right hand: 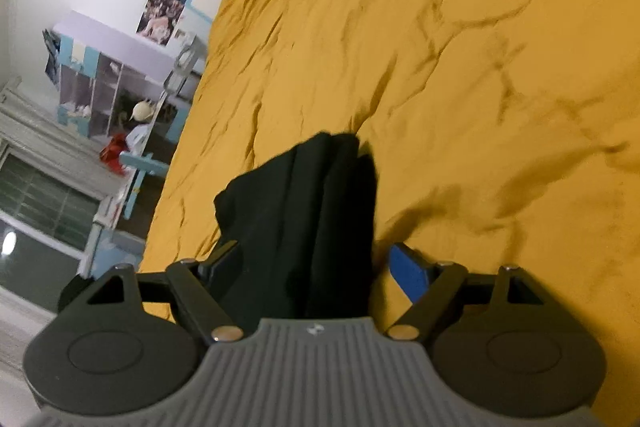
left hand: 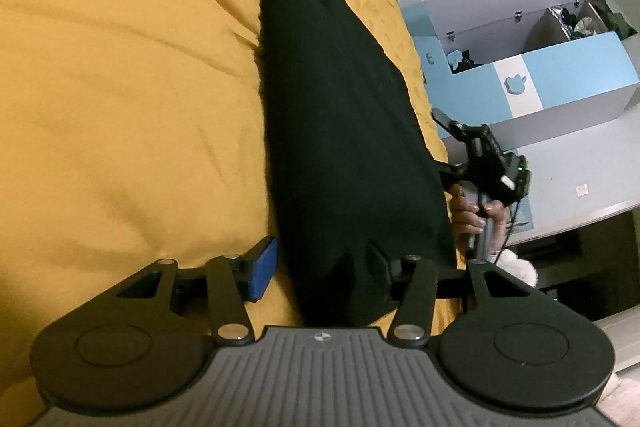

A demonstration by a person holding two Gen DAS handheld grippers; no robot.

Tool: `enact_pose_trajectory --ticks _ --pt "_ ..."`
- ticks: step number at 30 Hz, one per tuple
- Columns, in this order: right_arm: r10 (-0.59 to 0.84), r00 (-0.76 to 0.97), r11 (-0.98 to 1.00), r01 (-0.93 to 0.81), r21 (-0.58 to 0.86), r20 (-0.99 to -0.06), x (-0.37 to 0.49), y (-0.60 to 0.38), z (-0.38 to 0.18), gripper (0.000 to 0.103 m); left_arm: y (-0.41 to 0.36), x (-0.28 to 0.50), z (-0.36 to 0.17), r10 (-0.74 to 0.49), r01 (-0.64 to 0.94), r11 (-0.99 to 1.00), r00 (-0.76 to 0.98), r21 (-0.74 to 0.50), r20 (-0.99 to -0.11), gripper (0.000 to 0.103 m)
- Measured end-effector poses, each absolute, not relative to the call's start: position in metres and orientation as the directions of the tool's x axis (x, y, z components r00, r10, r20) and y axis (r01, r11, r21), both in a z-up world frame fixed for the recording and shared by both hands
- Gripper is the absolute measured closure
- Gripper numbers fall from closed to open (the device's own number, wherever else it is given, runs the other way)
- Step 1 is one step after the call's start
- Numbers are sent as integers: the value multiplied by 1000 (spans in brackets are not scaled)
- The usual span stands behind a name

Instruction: Fold small clothes

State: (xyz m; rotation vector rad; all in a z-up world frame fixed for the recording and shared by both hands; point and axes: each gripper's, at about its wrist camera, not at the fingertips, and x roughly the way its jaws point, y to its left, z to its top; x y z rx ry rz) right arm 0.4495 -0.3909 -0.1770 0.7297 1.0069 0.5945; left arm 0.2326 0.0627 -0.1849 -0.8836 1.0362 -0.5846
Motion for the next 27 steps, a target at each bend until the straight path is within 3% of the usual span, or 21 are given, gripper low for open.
enact_pose_trajectory --ticks 8,10,13,17,22,27 --pt "795 361 566 -153 810 -487 481 -362 -198 20 51 250 -199 -843 4 448 335 -894 -421 41" --pt "821 358 523 -162 837 -444 486 -363 -199 21 50 254 -205 -861 -10 420 313 -907 -402 41" --pt "889 347 382 -197 903 -300 488 -368 -201 21 48 256 -210 -876 -18 397 292 -918 -384 41" --pt "816 356 535 -167 828 -455 498 -350 -211 24 42 258 -211 -881 -9 395 279 -919 -382 39" --pt "809 343 546 -137 826 -478 513 -334 -222 21 38 256 -211 -877 -6 398 291 -917 -383 34" --pt "790 343 576 -130 807 -508 519 -324 -218 21 45 253 -216 -897 3 355 284 -935 -340 38"
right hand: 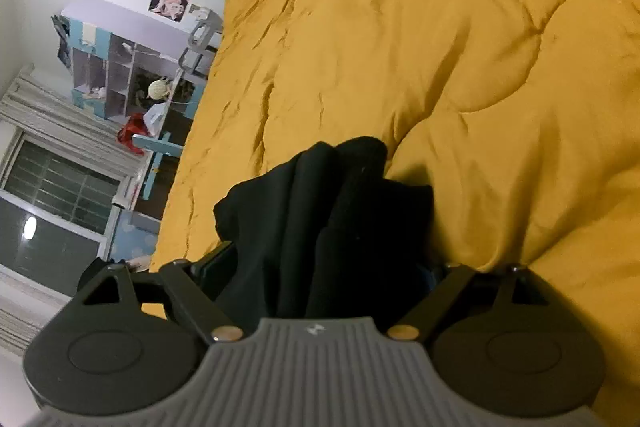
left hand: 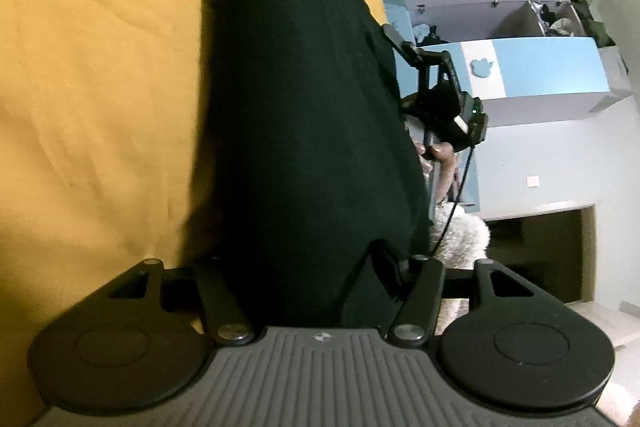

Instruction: Fold small clothes

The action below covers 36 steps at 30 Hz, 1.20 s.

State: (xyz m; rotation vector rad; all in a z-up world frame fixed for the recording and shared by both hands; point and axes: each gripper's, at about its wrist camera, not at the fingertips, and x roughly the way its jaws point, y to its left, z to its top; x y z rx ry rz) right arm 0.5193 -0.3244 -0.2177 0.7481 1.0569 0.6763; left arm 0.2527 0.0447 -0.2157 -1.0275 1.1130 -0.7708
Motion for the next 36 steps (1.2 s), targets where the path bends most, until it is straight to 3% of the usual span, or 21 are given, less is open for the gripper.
enact_pose_trajectory --ticks 2,4,5,8,11,25,31,36 --pt "783 350 584 -129 802 -514 519 -323 -215 22 46 251 -217 -890 -5 365 291 -931 -351 47" --pt "761 364 610 -118 784 -538 517 -322 -214 39 44 251 -219 -877 -12 387 303 -922 -372 60" --pt "734 372 645 -119 755 -568 516 -320 -213 58 43 249 -218 -870 -15 398 310 -917 -382 61" --pt "703 385 681 -123 722 -597 515 -311 -209 72 40 248 -211 -848 -22 439 319 -898 -423 66" --pt "691 407 692 -131 710 -598 513 -307 -196 74 38 248 -200 -835 -16 462 330 -887 -441 68" --pt "688 467 717 -322 618 -555 465 -251 -72 76 106 209 -137 -837 97 397 447 -913 -317 73" --pt "791 421 607 -442 661 -445 460 -173 -34 76 182 170 -89 -738 143 503 585 -852 -338 74" --pt "870 361 486 -511 709 -337 474 -74 -40 76 246 142 -77 -612 92 594 696 -799 -375 73"
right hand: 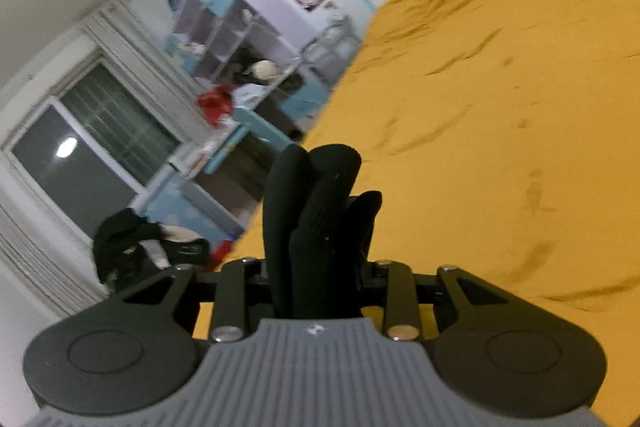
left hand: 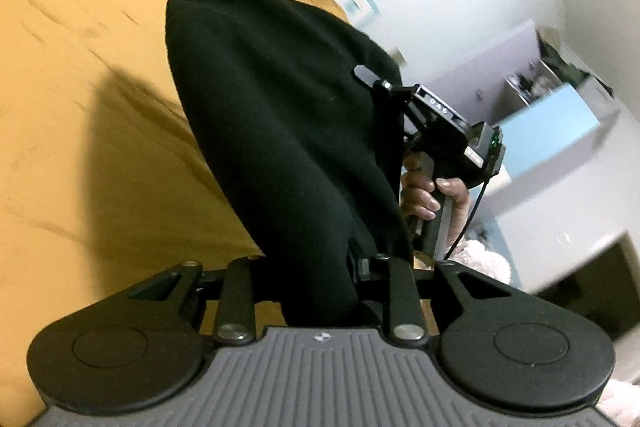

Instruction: Fold small clothes

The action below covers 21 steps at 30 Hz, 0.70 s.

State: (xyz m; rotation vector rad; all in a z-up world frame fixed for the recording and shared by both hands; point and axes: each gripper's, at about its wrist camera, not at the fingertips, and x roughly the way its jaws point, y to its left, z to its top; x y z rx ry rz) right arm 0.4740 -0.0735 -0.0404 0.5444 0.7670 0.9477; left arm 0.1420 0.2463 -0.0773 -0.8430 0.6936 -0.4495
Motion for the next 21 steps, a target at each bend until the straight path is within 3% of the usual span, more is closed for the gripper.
enact_pose_trajectory --ticks 6,10,12,14,21 --pt "894 312 444 -511 736 -323 510 39 -88 76 305 143 -132 -544 -49 577 722 -815 -428 74" --pt "838 282 544 -479 689 -467 534 92 -143 76 320 148 -205 -553 -182 509 680 -841 -481 74" --pt "784 272 615 -470 633 -558 543 109 -170 75 324 144 -228 -574 -174 469 684 -866 -449 75" --pt "766 266 636 -442 632 -585 552 108 -189 74 327 139 -236 -590 -132 449 699 -884 -404 75" --pt "740 289 666 -439 603 -607 562 94 -190 50 353 135 -236 -646 -72 452 661 -889 -382 74"
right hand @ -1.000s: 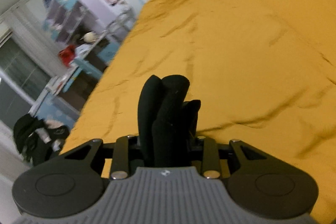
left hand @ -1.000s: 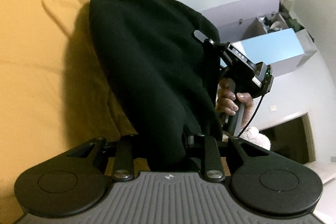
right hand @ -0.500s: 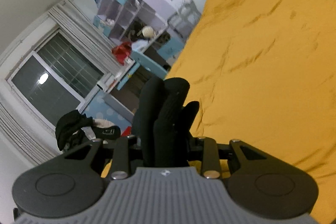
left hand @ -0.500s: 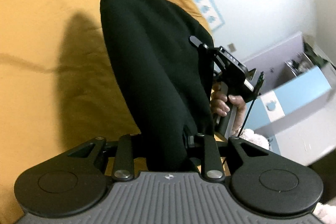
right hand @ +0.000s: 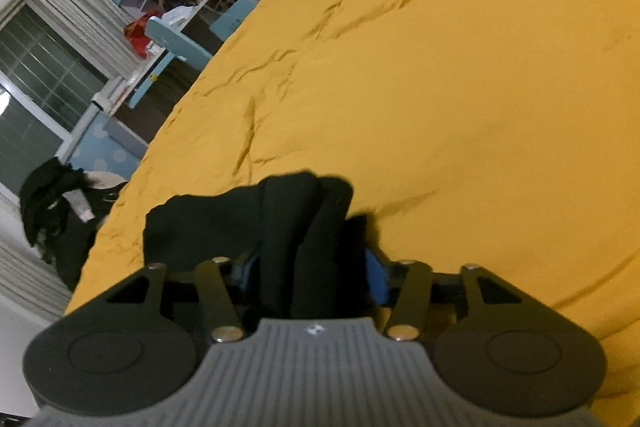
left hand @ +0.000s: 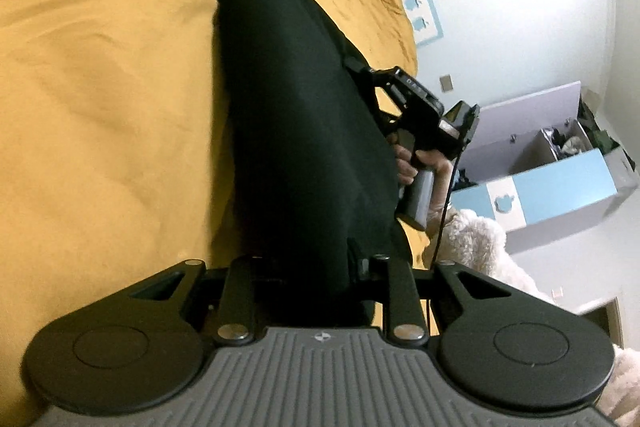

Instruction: Fold small clothes

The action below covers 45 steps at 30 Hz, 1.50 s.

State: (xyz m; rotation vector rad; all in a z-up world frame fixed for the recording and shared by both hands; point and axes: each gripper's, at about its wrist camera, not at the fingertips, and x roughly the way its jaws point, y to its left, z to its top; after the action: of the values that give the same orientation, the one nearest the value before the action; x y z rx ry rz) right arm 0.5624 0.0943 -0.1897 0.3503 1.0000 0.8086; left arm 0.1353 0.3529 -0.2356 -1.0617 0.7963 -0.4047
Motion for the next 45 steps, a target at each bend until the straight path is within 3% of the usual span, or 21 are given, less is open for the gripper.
enact_pose_trajectory --ticks 6,9,12,18,22,25,30,34,38,42,45 --pt "741 301 667 -432 607 -601 533 32 -152 45 353 116 -204 -579 -113 524 680 -844 -450 74" --pt "758 251 642 -445 624 -602 495 -13 -139 44 359 91 -186 -459 -186 572 735 -799 -500 74" --pt "741 268 660 -462 593 -616 446 -48 -131 43 360 77 -167 -384 -184 557 808 -810 -448 74" --pt "807 337 584 -586 562 -486 361 -63 -113 44 325 102 -153 -471 -55 524 813 -850 -343 73" --pt "809 322 581 -570 581 -493 345 -54 -125 44 308 124 -171 -491 -78 567 768 -820 -413 73" --pt "767 316 634 -504 587 -558 347 -56 -147 44 308 114 -196 -436 -156 639 733 -753 -522 74" --pt "764 312 630 -549 550 -565 338 -64 -167 45 308 102 -213 -437 -143 642 739 -753 -513 77" --pt "763 350 640 -527 560 -543 339 -60 -152 43 309 101 -211 -445 -127 652 734 -748 -513 77" --pt "795 432 604 -626 494 -425 357 -40 -120 28 303 103 -203 -458 -120 651 726 -750 -513 77" --pt "817 419 574 -656 489 -397 410 7 -112 30 303 99 -204 -461 -110 641 736 -759 -496 77" --pt "808 388 584 -622 522 -443 447 43 -125 32 305 103 -209 -462 -109 627 746 -772 -481 77"
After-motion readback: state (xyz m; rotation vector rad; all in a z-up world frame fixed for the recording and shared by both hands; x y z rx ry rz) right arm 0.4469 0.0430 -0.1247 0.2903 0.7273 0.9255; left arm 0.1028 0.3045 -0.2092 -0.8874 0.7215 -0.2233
